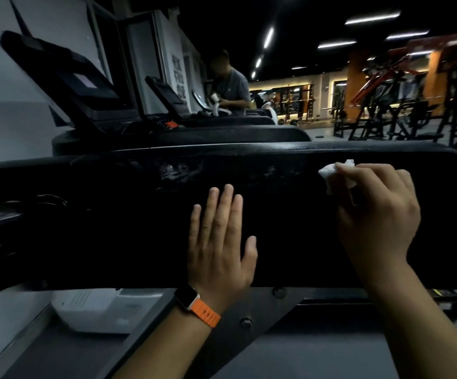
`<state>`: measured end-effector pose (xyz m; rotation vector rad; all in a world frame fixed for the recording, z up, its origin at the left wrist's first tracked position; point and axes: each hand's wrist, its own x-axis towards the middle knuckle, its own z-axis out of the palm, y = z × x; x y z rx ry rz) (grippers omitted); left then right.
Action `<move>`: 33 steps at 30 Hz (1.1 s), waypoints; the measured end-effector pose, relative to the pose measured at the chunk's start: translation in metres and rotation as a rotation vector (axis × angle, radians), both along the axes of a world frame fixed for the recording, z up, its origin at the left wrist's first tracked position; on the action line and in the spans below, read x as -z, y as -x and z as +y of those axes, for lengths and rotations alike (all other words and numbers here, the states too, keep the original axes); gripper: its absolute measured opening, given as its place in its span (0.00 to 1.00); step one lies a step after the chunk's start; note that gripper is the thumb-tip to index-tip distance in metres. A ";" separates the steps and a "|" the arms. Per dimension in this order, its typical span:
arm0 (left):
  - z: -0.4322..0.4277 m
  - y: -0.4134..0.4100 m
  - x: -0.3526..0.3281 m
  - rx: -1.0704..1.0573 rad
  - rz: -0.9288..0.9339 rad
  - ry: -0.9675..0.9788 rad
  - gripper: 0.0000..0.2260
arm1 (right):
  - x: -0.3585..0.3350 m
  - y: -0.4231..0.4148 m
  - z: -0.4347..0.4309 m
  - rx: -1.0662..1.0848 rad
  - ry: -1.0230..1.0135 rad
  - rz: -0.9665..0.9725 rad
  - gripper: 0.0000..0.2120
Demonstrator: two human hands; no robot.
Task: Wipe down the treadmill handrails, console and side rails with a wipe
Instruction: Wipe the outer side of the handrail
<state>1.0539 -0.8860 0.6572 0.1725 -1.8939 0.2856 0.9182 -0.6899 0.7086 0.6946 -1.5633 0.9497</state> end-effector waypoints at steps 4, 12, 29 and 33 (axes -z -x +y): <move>-0.020 -0.017 -0.006 0.018 -0.008 0.018 0.30 | -0.010 -0.042 -0.055 -0.049 0.037 0.005 0.05; -0.039 -0.026 -0.007 0.016 -0.036 0.038 0.30 | -0.015 -0.036 -0.049 -0.013 0.203 -0.151 0.04; -0.045 -0.010 0.003 -0.075 0.073 0.114 0.28 | -0.018 -0.034 -0.074 -0.038 -0.029 0.133 0.05; -0.045 -0.010 0.005 -0.081 0.075 0.117 0.28 | -0.010 -0.030 -0.061 -0.029 0.171 -0.031 0.03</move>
